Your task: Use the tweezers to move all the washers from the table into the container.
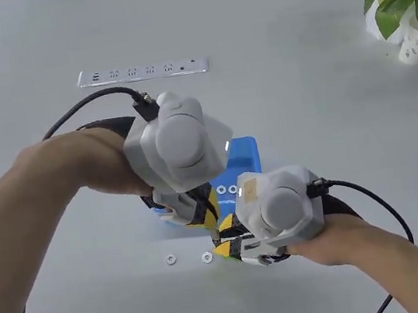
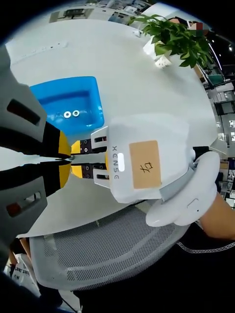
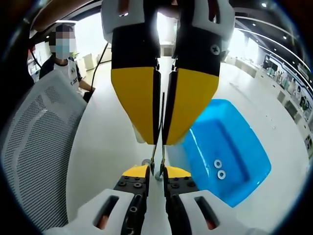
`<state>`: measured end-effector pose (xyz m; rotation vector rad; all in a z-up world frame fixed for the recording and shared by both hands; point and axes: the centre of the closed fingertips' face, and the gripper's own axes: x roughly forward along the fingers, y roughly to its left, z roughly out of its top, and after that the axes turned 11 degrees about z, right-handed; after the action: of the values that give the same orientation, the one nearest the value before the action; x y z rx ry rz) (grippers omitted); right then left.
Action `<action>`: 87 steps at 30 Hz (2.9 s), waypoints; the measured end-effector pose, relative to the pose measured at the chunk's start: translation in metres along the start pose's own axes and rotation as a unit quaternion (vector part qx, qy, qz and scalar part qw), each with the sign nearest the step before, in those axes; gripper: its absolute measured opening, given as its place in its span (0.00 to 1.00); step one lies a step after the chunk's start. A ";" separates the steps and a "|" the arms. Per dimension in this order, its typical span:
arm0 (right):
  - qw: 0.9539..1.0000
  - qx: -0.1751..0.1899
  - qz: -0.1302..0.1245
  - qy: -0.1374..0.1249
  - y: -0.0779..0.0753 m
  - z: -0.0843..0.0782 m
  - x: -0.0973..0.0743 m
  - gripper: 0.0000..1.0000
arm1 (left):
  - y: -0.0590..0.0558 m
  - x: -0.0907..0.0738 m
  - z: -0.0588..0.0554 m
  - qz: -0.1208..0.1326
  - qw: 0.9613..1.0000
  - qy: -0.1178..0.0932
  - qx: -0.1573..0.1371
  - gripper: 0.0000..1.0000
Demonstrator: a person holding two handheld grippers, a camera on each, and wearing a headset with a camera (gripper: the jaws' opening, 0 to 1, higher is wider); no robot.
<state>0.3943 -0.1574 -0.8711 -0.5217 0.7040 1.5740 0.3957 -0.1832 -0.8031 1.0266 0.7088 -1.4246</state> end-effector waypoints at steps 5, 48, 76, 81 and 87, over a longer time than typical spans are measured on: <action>1.000 0.002 -0.001 -0.001 0.000 -0.001 0.000 0.13 | 0.000 0.001 0.001 -0.001 1.000 -0.003 -0.001 0.06; 1.000 0.007 -0.006 -0.005 0.001 -0.003 -0.001 0.09 | -0.002 0.002 0.005 -0.009 1.000 -0.014 -0.010 0.06; 1.000 -0.009 -0.010 -0.007 0.005 0.015 -0.018 0.09 | 0.001 -0.021 0.015 0.002 1.000 -0.024 -0.011 0.06; 1.000 -0.010 -0.007 -0.009 0.006 0.021 -0.023 0.09 | 0.003 -0.028 0.018 0.007 1.000 -0.027 -0.015 0.06; 1.000 -0.013 -0.006 -0.012 0.006 0.028 -0.028 0.09 | 0.003 -0.037 0.022 0.011 0.999 -0.030 -0.014 0.06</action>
<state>0.3935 -0.1575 -0.8312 -0.5237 0.6618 1.5766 0.3924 -0.1868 -0.7603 0.9635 0.6713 -1.4173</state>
